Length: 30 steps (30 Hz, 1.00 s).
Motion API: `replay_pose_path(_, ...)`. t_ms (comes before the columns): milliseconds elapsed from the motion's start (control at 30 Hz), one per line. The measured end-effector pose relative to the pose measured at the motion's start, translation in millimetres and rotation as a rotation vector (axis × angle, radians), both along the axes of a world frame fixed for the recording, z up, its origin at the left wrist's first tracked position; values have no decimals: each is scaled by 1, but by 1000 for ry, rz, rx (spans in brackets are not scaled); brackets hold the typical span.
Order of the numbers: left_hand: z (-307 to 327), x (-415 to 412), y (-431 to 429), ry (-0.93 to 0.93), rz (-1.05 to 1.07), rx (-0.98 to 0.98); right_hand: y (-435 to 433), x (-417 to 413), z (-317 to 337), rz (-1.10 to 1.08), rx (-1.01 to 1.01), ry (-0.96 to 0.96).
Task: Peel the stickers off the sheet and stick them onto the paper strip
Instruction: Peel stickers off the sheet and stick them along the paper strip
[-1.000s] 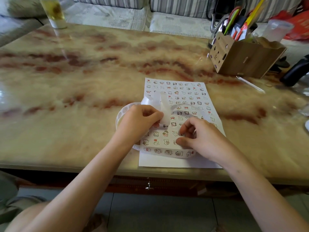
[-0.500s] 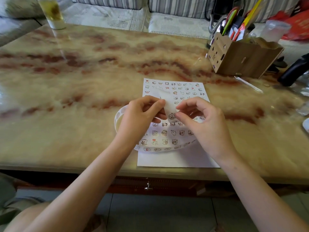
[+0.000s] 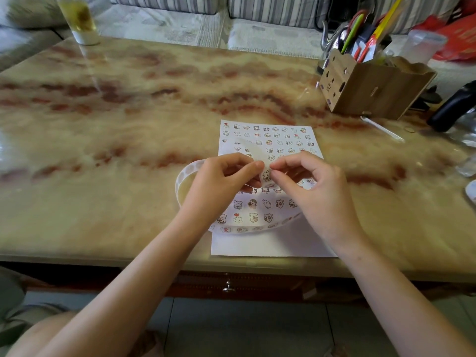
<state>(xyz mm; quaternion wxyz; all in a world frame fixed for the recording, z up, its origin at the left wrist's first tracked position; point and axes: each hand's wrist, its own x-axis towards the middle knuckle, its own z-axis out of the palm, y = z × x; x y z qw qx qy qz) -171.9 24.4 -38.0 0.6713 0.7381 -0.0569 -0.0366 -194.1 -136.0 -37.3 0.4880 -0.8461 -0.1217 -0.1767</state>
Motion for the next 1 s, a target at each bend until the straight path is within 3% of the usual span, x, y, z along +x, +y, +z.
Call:
replay_pose_path(533, -5, -1, -3, -15, -2, 9, -2, 0, -4, -53, -164, -137)
replay_pose_path(867, -5, -2, -3, 6, -8, 51, -3, 0, -7, -8, -240, -52)
replay_pose_path(1000, -6, -1, -3, 23, -6, 56, -4, -4, -3, 17, -179, -6)
